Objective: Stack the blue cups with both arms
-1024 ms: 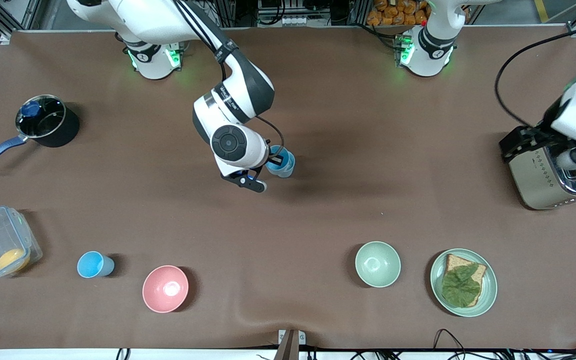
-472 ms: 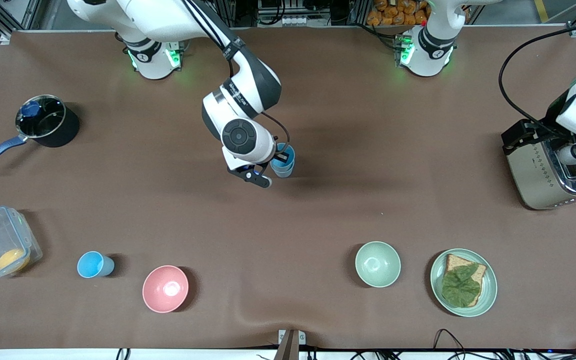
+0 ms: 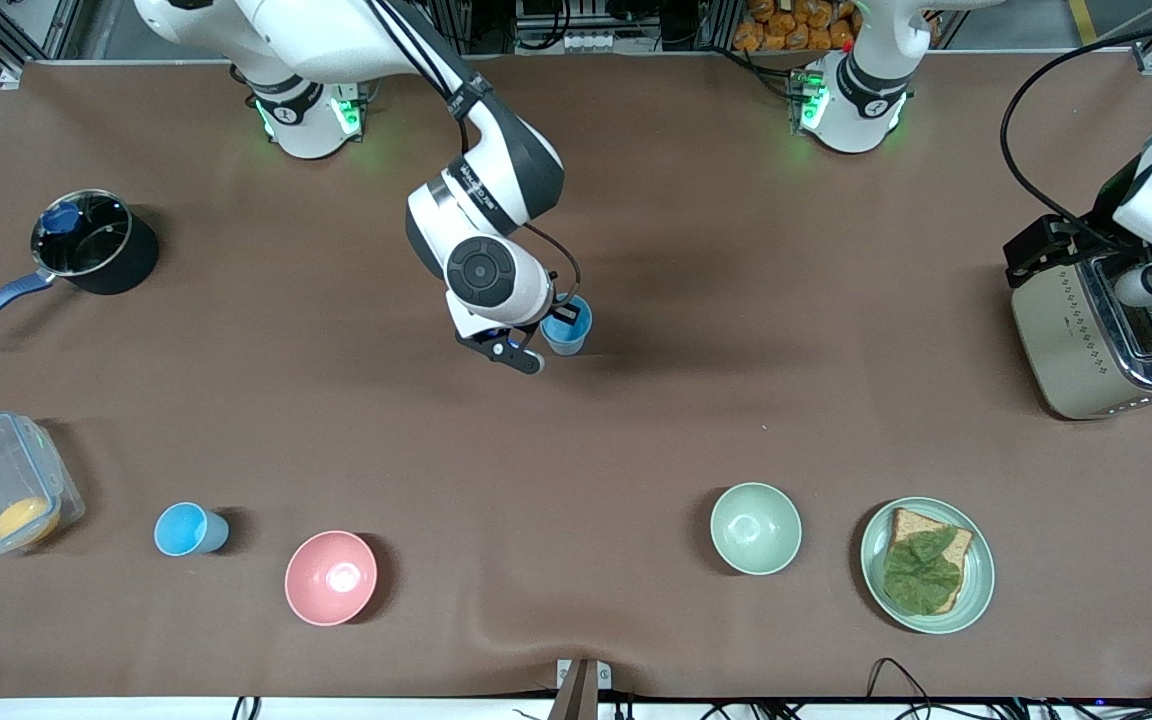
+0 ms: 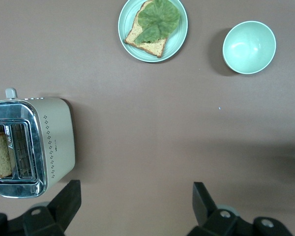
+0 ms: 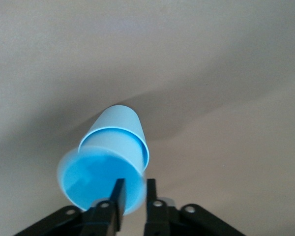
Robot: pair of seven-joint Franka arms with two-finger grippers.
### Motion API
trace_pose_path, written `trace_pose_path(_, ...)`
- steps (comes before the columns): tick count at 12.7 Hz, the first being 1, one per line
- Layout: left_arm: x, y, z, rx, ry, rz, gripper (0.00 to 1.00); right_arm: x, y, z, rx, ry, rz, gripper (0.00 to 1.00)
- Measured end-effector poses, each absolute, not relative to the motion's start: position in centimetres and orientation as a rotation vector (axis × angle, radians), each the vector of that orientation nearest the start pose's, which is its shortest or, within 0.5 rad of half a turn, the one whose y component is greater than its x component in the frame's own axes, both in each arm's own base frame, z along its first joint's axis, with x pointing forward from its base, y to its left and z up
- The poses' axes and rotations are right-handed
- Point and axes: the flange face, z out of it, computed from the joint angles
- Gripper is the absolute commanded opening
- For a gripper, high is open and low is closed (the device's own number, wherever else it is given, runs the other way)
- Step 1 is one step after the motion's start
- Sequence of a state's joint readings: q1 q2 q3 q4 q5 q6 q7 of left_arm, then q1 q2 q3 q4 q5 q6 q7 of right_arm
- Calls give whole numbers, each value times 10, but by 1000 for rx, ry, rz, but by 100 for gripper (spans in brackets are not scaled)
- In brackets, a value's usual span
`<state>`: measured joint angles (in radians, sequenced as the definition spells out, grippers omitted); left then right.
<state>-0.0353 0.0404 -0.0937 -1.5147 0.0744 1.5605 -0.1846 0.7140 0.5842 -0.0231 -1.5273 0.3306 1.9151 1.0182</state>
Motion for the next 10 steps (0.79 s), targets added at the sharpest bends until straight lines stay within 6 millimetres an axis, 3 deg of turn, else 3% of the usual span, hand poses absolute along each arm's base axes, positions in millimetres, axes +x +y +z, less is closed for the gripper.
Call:
trace_pose_path(2, 562, -65, 626, -3084, -88, -14, 100, 512, 454, 315, -2960, 715, 509, 100)
trace_pose_path(4, 562, -64, 624, -3086, -92, -5, 100, 522, 441, 348, -2948, 672, 474, 100)
trace_pose_path(6, 561, -63, 624, -3086, -94, -3, 100, 538, 394, 391, -2967, 497, 516, 100)
trace_pose_path(10, 558, -62, 629, -3086, -98, -9, 100, 574, 256, 459, -3066, 187, 488, 100)
